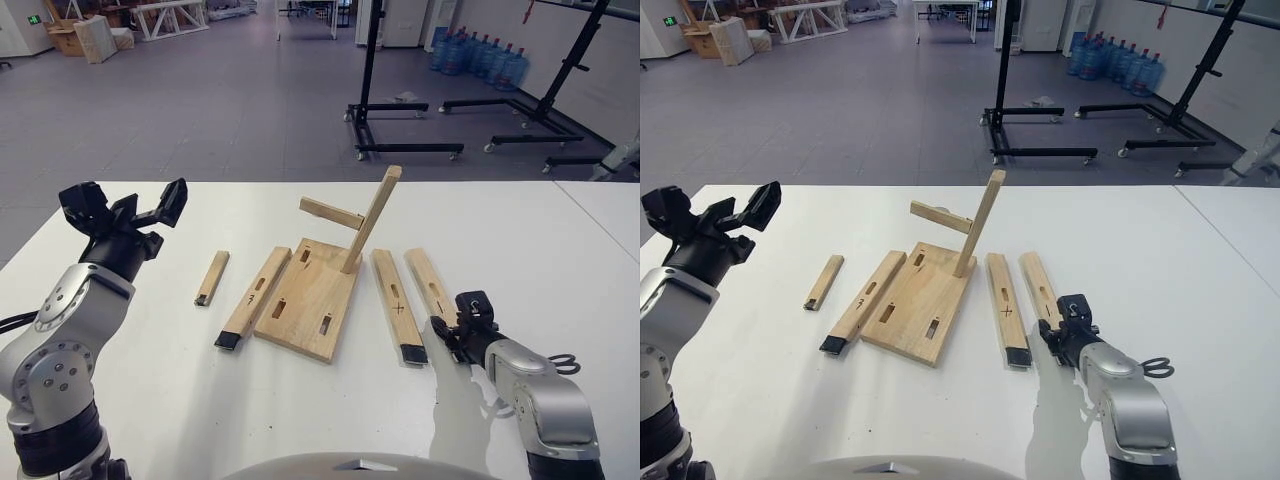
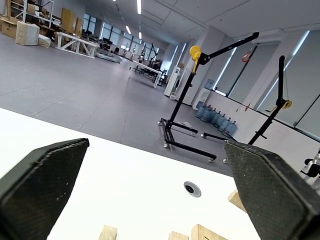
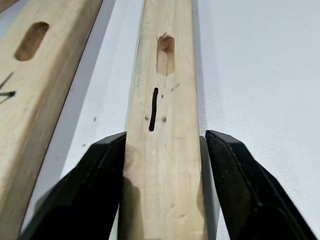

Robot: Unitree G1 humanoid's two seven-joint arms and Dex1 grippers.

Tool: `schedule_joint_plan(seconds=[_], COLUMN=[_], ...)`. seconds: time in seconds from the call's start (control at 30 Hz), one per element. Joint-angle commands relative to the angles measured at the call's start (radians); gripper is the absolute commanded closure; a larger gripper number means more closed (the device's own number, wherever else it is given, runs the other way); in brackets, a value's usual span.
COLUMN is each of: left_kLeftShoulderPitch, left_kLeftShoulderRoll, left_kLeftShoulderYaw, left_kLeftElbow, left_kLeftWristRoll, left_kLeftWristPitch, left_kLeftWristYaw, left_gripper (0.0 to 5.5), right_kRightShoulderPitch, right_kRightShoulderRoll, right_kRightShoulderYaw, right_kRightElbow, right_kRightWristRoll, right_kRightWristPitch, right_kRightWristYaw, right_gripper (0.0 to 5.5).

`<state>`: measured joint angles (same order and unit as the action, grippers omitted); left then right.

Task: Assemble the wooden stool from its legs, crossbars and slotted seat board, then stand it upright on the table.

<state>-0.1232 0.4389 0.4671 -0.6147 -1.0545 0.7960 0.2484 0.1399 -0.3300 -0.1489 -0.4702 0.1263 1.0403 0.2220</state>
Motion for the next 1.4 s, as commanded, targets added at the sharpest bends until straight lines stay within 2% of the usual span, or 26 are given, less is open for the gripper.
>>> schedule_joint_plan(seconds=[0.03,0.13,0.2,0.27,0.33,0.4,0.47,0.53,0.6,0.7,0.9,1.4], left_kLeftShoulderPitch=[0.018,0.023,0.028,0.004,-0.042,-0.115,-0.195,-0.298,-0.37,-0.438,-0.426,-0.504], left_kLeftShoulderRoll=[-0.009,-0.003,0.011,0.038,0.078,0.116,0.128,0.099,0.063,0.02,0.019,-0.017], left_kLeftShoulderYaw=[0.012,0.009,0.006,0.024,0.067,0.087,0.058,-0.03,-0.123,-0.203,-0.183,-0.222], left_kLeftElbow=[0.029,0.043,0.056,0.095,0.143,0.193,0.216,0.222,0.213,0.255,0.292,0.344], left_kLeftWristRoll=[-0.053,-0.086,-0.104,-0.148,-0.231,-0.321,-0.394,-0.448,-0.476,-0.505,-0.578,-0.688], left_kLeftWristPitch=[0.004,0.003,0.007,0.012,0.009,0.007,0.011,0.029,0.048,0.048,0.027,0.01], left_kLeftWristYaw=[-0.016,-0.036,-0.065,-0.107,-0.158,-0.229,-0.296,-0.369,-0.404,-0.411,-0.363,-0.336], left_gripper=[0.59,0.59,0.59,0.59,0.59,0.59,0.59,0.59,0.59,0.59,0.59,0.59], right_kRightShoulderPitch=[0.01,-0.009,-0.061,-0.17,-0.347,-0.591,-0.86,-0.996,-0.981,-0.876,-0.811,-0.782], right_kRightShoulderRoll=[-0.009,-0.005,0.014,0.008,-0.056,-0.148,-0.175,-0.096,-0.013,0.026,0.008,0.041], right_kRightShoulderYaw=[-0.01,-0.027,-0.088,-0.199,-0.321,-0.384,-0.368,-0.266,-0.158,-0.066,-0.078,0.017], right_kRightElbow=[0.036,0.038,0.061,0.113,0.228,0.349,0.399,0.307,0.224,0.16,0.203,0.217], right_kRightWristRoll=[0.013,0.038,0.08,0.135,0.184,0.241,0.357,0.548,0.683,0.771,0.796,0.917], right_kRightWristPitch=[0.02,0.01,-0.001,-0.048,-0.13,-0.218,-0.232,-0.13,-0.064,-0.038,-0.072,-0.05], right_kRightWristYaw=[0.009,0.022,0.034,0.034,0.034,0.072,0.159,0.284,0.377,0.429,0.419,0.442], right_gripper=[3.44,3.46,3.46,3.46,3.46,3.46,3.46,3.46,3.46,3.46,3.46,3.46])
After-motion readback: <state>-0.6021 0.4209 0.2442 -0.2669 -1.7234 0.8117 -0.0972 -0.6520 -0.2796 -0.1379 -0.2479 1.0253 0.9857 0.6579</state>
